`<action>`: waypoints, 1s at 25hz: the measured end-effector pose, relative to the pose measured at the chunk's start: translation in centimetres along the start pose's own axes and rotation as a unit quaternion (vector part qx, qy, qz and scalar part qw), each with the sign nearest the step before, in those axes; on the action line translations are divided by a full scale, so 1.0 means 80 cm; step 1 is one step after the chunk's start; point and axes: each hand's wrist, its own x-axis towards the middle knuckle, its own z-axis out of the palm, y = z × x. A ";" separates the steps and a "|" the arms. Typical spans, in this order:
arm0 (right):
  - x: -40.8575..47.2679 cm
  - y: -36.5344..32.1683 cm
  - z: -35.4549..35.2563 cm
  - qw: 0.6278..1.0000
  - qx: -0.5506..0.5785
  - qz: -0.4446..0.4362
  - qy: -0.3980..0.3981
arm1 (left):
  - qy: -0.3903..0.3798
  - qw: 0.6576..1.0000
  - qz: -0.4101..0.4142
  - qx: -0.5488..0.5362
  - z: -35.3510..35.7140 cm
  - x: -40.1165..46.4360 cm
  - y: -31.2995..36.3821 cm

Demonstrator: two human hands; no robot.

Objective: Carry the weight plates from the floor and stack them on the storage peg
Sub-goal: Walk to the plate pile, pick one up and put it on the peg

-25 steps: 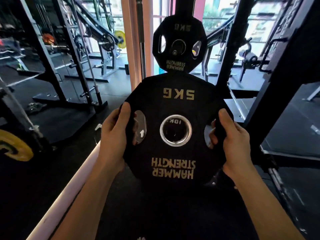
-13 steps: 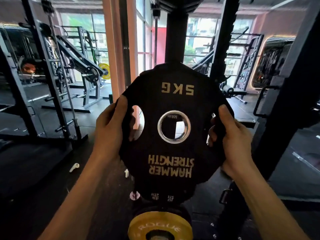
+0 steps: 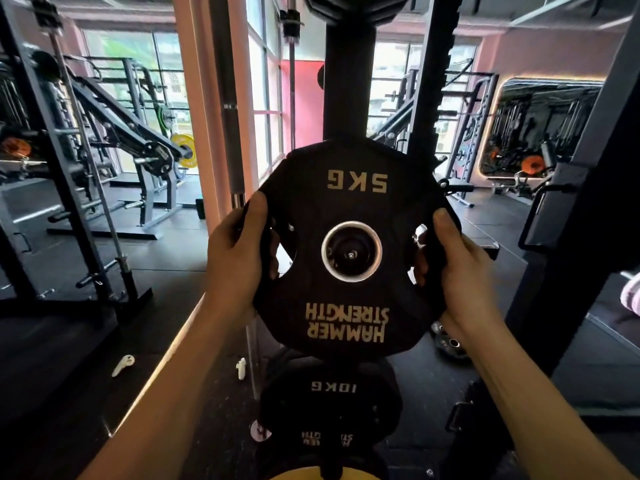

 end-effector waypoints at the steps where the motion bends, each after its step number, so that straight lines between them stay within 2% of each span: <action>1: 0.006 0.004 0.000 1.000 -0.004 0.001 0.004 | 0.002 1.000 0.002 0.012 0.002 0.005 -0.009; 4: 0.026 0.015 0.001 0.999 -0.044 -0.018 0.000 | 0.004 0.998 0.028 0.051 0.006 0.021 -0.032; 9: 0.060 0.033 0.006 0.996 -0.086 -0.039 0.008 | -0.055 0.996 0.024 0.061 -0.005 0.054 -0.052; 18: 0.113 0.052 0.018 0.995 -0.086 -0.042 0.008 | -0.034 0.998 0.032 0.029 0.012 0.107 -0.088; 25: 0.130 0.067 0.017 0.992 -0.104 -0.064 0.030 | -0.032 0.996 0.071 0.038 0.014 0.119 -0.100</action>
